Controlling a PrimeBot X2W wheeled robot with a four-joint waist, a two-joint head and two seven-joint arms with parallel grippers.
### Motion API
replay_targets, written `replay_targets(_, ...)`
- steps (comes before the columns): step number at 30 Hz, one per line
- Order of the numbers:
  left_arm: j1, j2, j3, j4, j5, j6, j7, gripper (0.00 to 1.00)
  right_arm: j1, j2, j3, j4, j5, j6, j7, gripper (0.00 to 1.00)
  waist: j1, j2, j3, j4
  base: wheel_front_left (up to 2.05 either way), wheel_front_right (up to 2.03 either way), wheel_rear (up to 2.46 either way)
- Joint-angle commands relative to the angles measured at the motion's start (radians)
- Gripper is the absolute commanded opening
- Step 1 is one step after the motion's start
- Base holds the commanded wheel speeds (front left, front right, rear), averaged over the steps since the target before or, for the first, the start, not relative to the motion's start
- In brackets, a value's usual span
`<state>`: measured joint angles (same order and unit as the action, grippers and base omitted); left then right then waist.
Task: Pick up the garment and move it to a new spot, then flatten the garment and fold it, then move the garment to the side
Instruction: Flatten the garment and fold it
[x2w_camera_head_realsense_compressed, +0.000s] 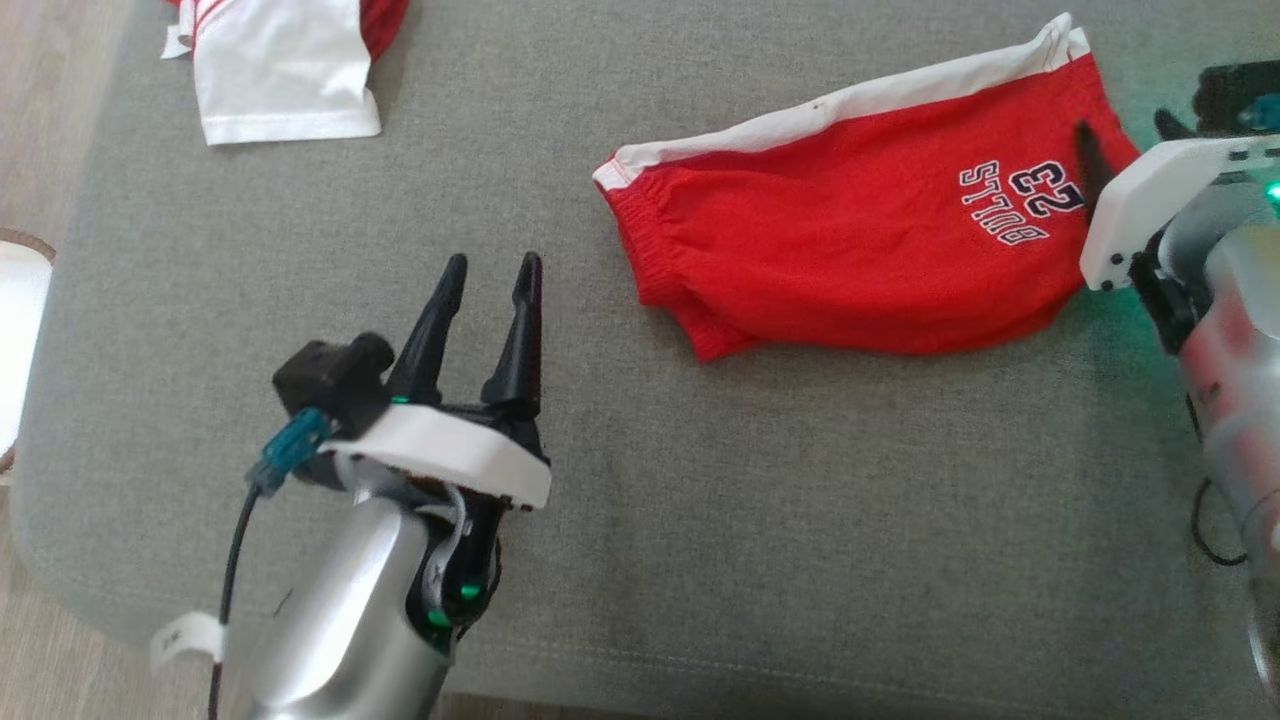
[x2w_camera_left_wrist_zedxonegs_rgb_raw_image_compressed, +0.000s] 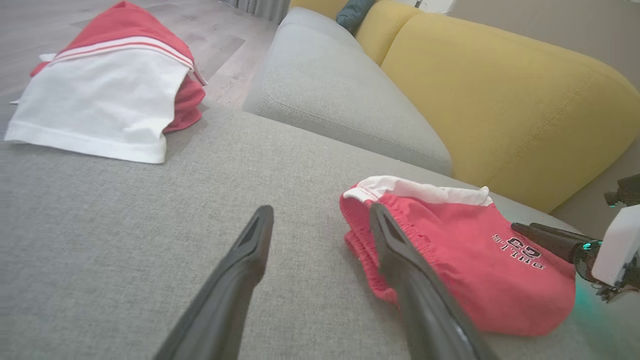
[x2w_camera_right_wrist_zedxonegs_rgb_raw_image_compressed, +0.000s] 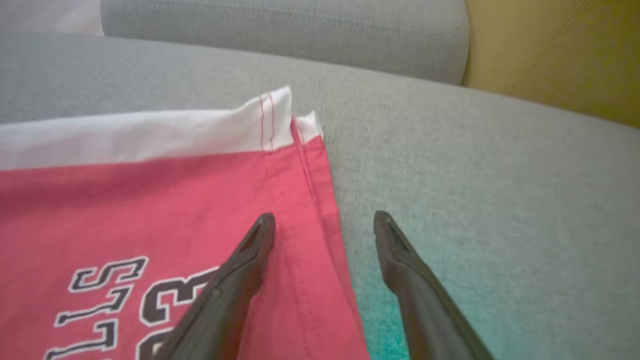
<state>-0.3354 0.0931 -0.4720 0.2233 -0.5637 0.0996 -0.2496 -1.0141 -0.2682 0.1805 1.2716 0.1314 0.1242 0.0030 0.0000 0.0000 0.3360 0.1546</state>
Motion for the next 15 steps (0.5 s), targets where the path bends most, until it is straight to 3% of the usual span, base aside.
replay_targets(1,-0.004,0.009,0.049,-0.049,0.020,-0.006,-0.012,1.00,-0.005,-0.005,0.038,-0.024,0.029,0.007,0.025,1.00,0.0000,0.0000,0.014,-0.001,0.00,0.00,0.00)
replay_targets(10,0.044,-0.022,0.116,-0.085,0.071,-0.027,-0.012,1.00,0.020,-0.025,0.158,-0.101,0.236,0.007,0.242,0.98,0.0000,0.0000,0.038,-0.009,0.00,0.00,0.00)
replay_targets(12,0.047,-0.027,0.126,-0.088,0.078,-0.032,-0.012,1.00,0.034,-0.036,0.182,-0.137,0.291,0.007,0.288,0.56,0.0000,0.0000,0.038,-0.012,0.00,0.00,0.00)
replay_targets(13,0.047,-0.027,0.126,-0.088,0.078,-0.032,-0.012,1.00,0.034,-0.036,0.182,-0.137,0.291,0.007,0.288,0.56,0.0000,0.0000,0.038,-0.012,0.00,0.00,0.00)
replay_targets(14,0.048,-0.028,0.130,-0.090,0.083,-0.034,-0.012,1.00,0.042,-0.042,0.195,-0.158,0.318,0.007,0.309,0.42,0.0000,0.0000,0.039,-0.014,0.00,0.00,0.00)
replay_targets(15,0.049,-0.030,0.135,-0.091,0.088,-0.036,-0.012,1.00,0.051,-0.049,0.209,-0.181,0.344,0.007,0.326,0.36,0.0000,0.0000,0.038,-0.017,0.00,0.00,0.00)
